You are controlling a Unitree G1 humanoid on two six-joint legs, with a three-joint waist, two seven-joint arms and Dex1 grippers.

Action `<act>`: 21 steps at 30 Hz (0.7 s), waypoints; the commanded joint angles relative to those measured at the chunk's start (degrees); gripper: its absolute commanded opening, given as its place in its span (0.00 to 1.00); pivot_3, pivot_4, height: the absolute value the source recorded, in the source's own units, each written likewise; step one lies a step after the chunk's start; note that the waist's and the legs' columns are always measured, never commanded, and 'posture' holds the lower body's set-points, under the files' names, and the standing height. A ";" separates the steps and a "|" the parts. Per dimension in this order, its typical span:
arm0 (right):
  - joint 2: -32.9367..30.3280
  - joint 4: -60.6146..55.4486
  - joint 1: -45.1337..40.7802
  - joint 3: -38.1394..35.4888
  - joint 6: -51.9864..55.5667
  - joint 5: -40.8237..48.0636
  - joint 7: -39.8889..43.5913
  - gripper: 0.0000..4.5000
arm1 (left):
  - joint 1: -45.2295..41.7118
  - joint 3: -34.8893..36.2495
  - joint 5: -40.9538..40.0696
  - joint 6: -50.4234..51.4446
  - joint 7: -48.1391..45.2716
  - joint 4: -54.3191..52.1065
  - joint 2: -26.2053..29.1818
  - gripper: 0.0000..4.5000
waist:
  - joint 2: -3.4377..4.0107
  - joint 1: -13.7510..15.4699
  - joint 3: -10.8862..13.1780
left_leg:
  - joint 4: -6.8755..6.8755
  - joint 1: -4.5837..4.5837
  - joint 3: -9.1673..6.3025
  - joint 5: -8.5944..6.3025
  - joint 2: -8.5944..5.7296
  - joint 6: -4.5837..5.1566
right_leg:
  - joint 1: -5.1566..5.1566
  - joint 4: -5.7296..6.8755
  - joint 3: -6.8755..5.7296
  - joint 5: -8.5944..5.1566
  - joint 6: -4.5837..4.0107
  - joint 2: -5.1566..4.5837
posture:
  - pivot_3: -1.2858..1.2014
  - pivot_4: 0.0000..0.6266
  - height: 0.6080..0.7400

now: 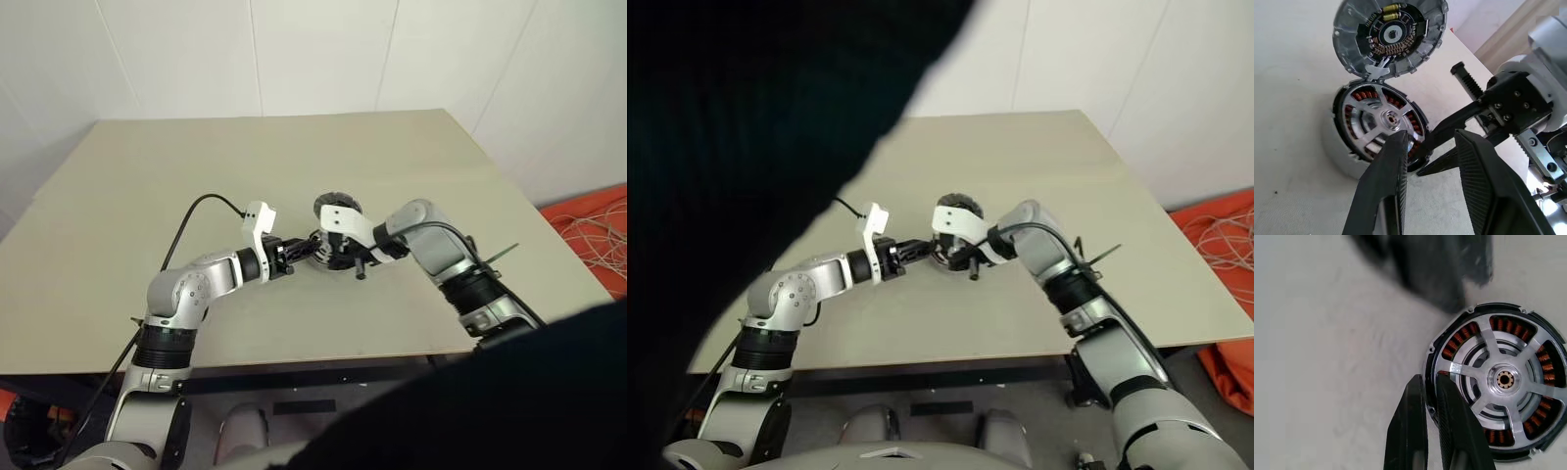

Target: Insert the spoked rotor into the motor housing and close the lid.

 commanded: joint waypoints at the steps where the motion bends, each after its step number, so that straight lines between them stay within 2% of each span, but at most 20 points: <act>1: 3.72 -0.82 -4.52 -3.99 12.58 3.45 -4.42 0.00 | -0.13 0.94 -0.99 -0.50 0.04 -2.14 0.05 0.37 | 0.01 0.14 0.01 | -0.05 -0.04 0.00 0.05 0.01 -0.08 | -0.10 0.00 0.00 0.02 -0.04 0.06 | 0.52 0.00 1.00; 7: 10.44 1.90 -7.95 -9.00 29.91 7.29 -14.14 0.00 | 0.30 1.03 -1.13 -0.23 0.23 -2.65 0.02 0.37 | 0.03 0.46 0.02 | -0.32 -0.07 0.03 0.14 0.01 -0.24 | -0.19 -0.09 0.00 0.00 -0.11 0.08 | 0.52 0.00 1.00; 17: 14.91 2.00 -8.94 -12.47 41.32 13.54 -24.67 0.00 | 0.44 1.19 -1.13 0.05 0.35 -3.01 0.01 0.37 | 0.03 0.92 0.03 | -0.52 0.05 0.00 0.29 0.00 -0.50 | -0.15 -0.09 0.02 -0.11 0.10 0.06 | 0.52 0.00 1.00; 21: 19.16 1.44 -9.44 -16.11 45.66 15.44 -30.11 0.00 | 0.41 1.17 -1.07 0.10 0.24 -3.00 0.13 0.37 | 0.03 1.17 0.02 | -0.67 0.09 0.01 0.41 -0.01 -0.71 | -0.18 -0.12 0.02 -0.07 0.02 0.08 | 0.52 0.00 1.00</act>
